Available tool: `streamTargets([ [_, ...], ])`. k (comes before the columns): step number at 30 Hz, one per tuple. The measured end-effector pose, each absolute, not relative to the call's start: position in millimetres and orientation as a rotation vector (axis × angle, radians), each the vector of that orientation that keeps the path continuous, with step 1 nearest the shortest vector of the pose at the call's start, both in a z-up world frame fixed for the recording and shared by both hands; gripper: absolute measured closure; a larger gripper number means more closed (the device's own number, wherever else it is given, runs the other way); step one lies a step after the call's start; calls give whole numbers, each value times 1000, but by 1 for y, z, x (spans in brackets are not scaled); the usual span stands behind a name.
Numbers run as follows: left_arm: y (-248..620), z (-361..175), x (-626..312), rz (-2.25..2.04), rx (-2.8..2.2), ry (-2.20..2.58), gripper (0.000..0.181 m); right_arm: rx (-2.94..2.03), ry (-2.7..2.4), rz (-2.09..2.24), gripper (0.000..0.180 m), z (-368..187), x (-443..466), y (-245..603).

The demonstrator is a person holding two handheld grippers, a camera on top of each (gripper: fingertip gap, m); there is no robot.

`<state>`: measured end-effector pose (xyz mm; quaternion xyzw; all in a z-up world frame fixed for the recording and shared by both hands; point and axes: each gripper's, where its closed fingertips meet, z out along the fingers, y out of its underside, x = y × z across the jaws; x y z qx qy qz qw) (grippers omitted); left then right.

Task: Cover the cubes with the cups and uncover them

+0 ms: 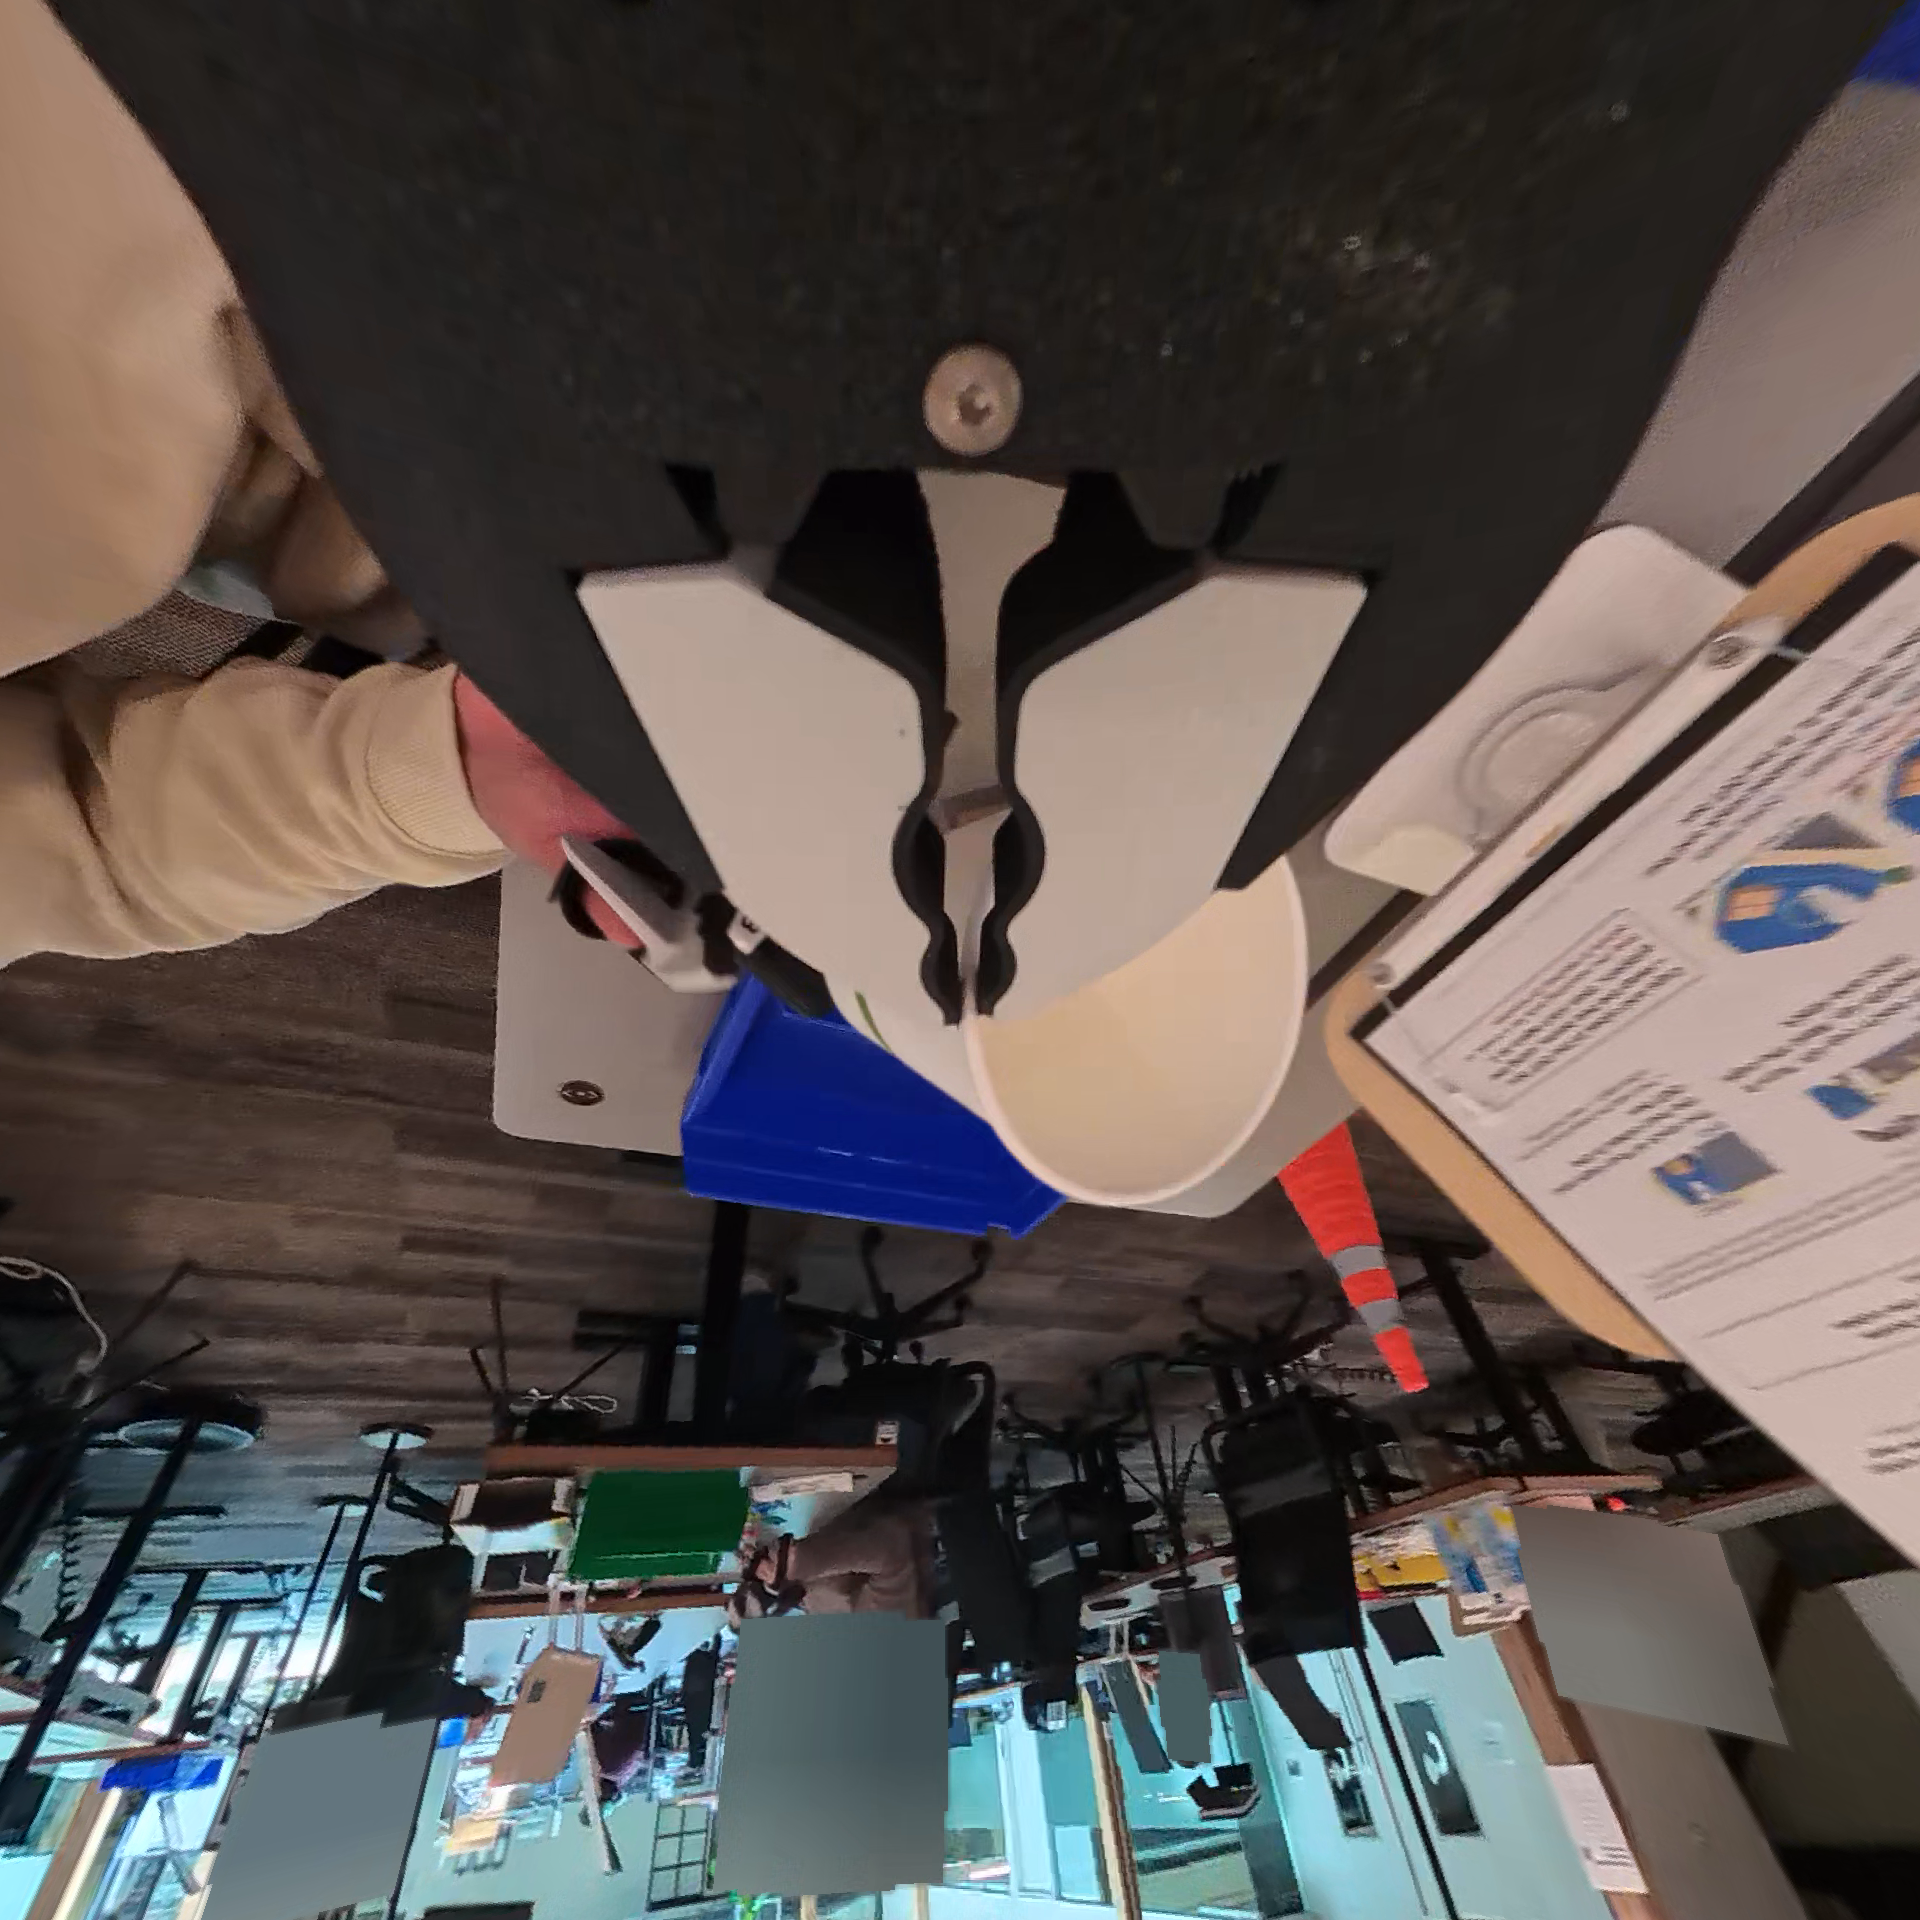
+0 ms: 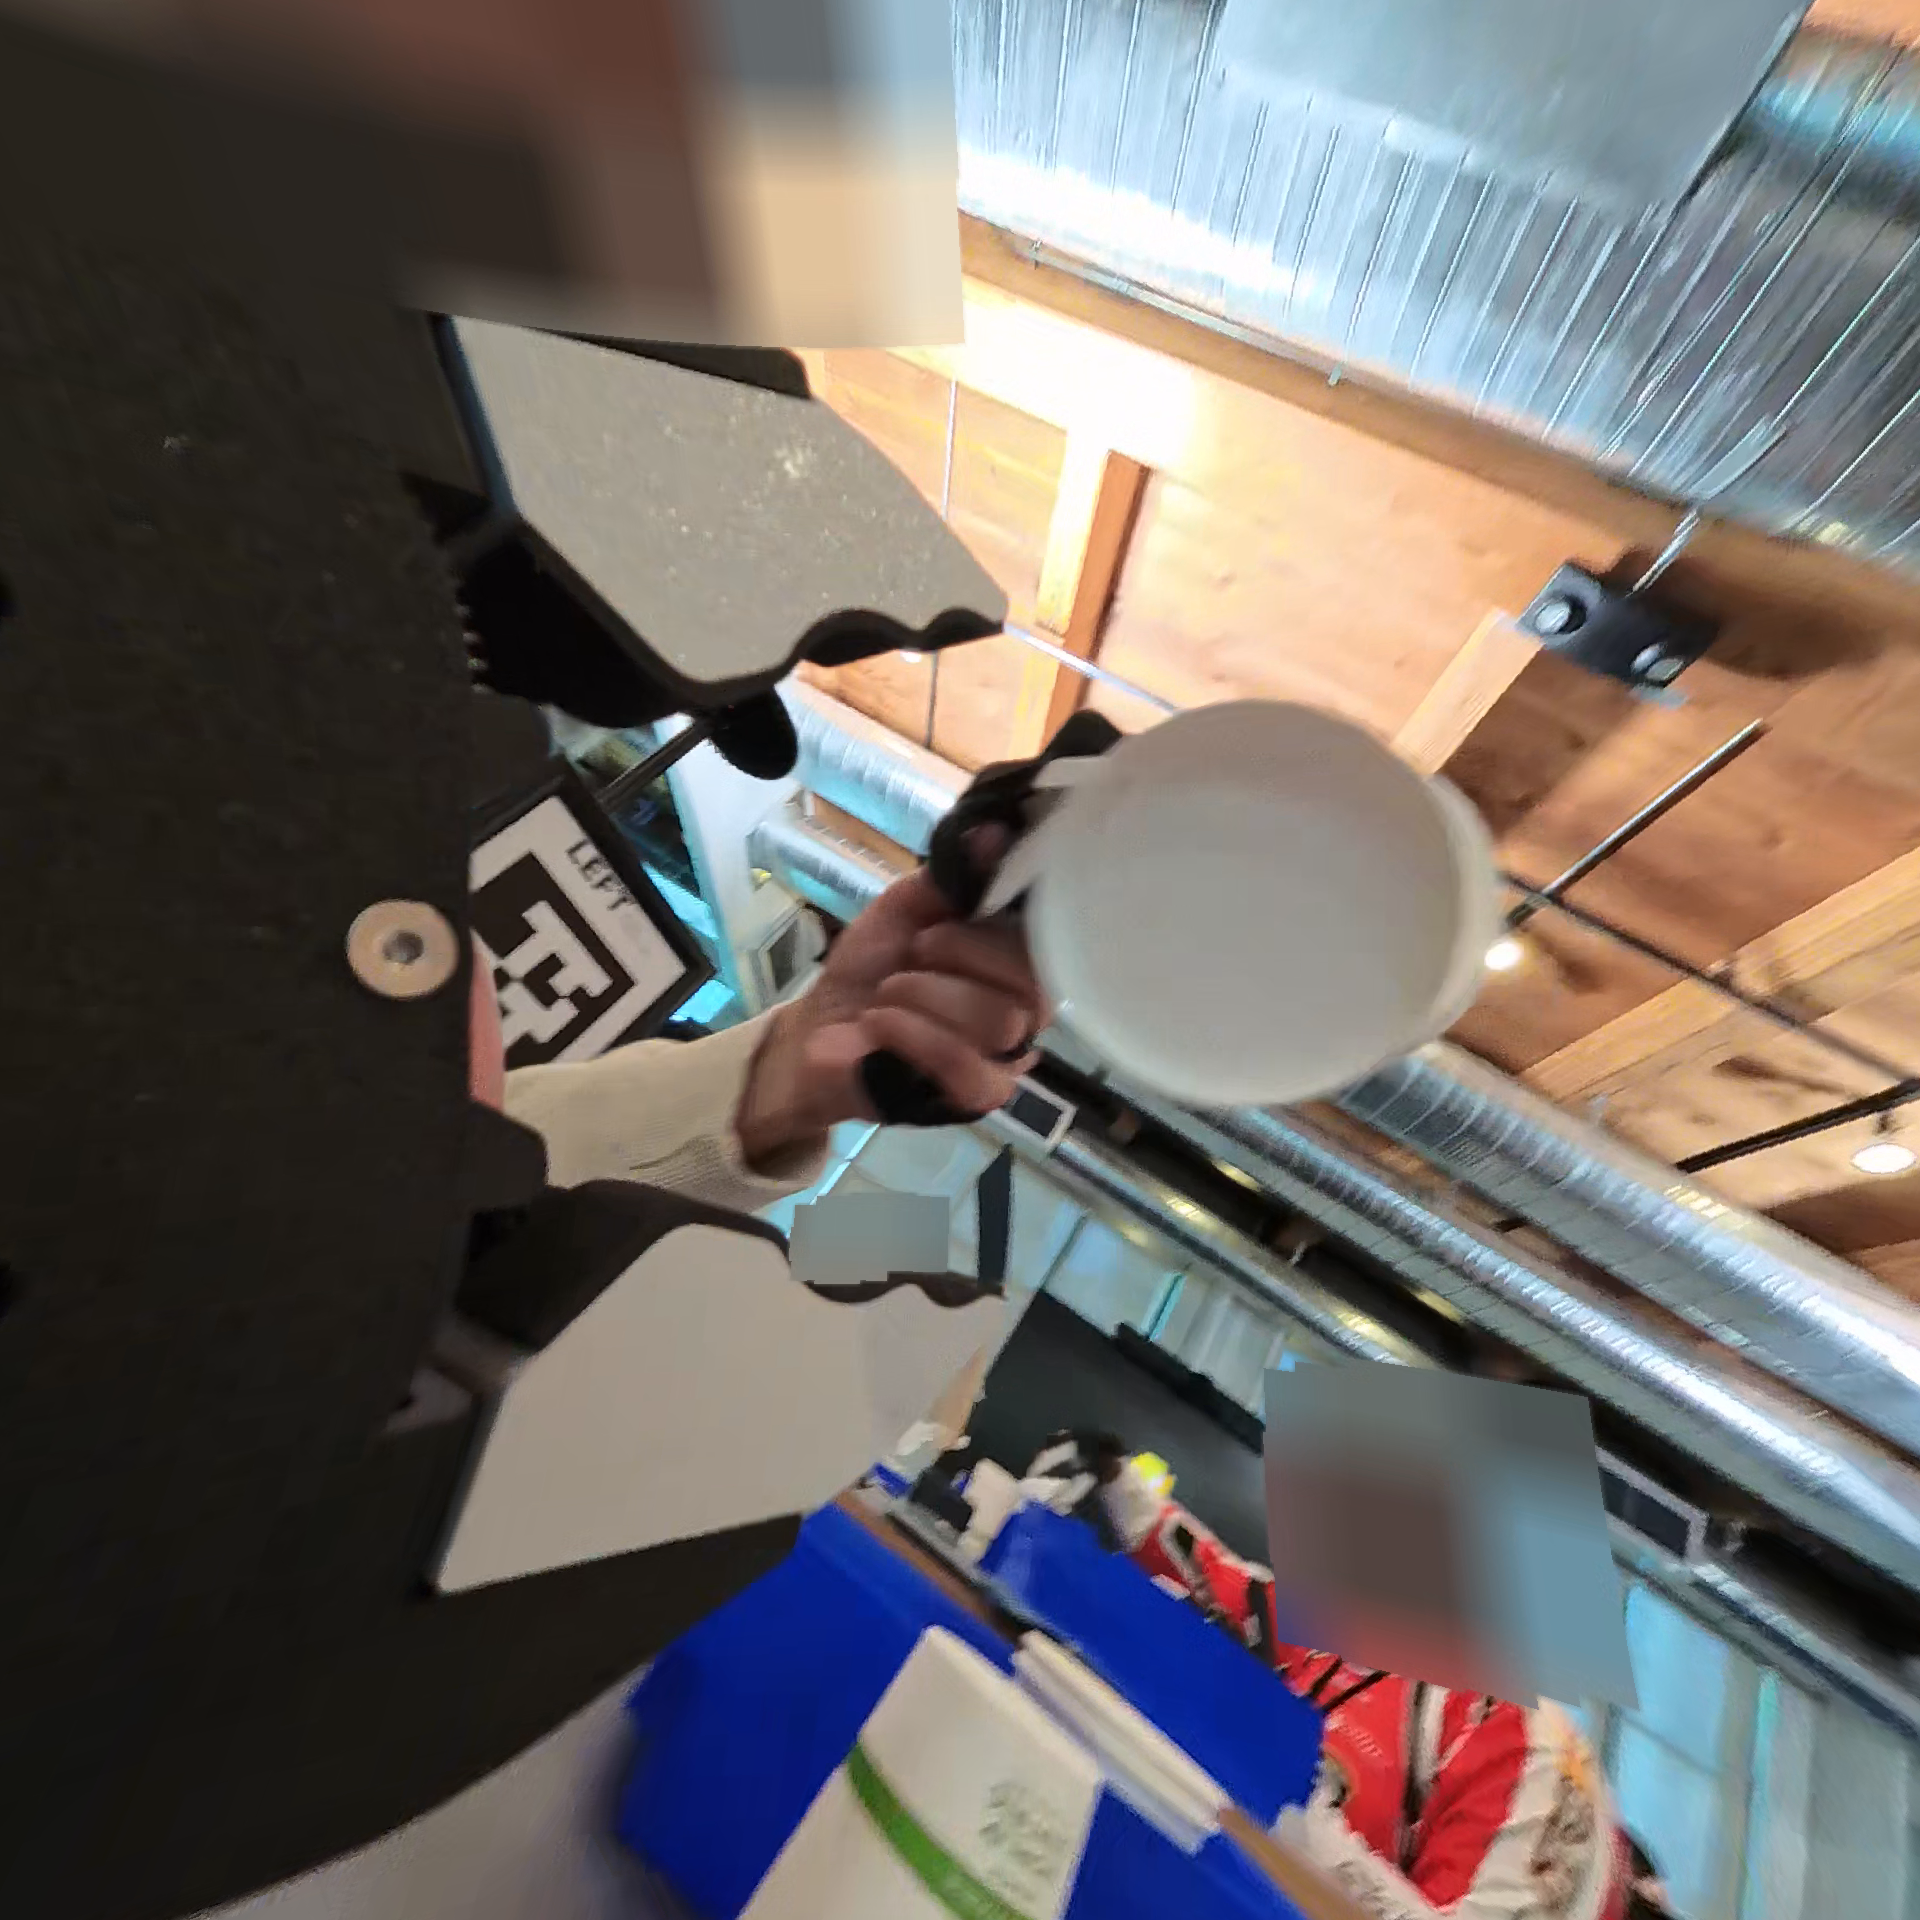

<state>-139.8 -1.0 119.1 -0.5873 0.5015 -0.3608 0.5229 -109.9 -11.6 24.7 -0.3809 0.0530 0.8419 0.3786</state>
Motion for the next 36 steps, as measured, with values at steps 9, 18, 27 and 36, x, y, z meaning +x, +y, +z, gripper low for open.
streamTargets([
  [9,-36,38,-110,-1060,-1467,1249,178,-1092,90,1959,85,0,-82,-6],
  [18,-83,-42,-199,-887,-1661,1390,108,-1527,-351,1491,86,-41,-90,-17],
  [27,-108,-56,-255,-644,-1708,1670,89,-1706,-968,1050,86,-46,-106,-48],
  [36,-73,-38,-164,-694,-1744,2095,82,-1675,-1217,933,86,-35,-140,-59],
])
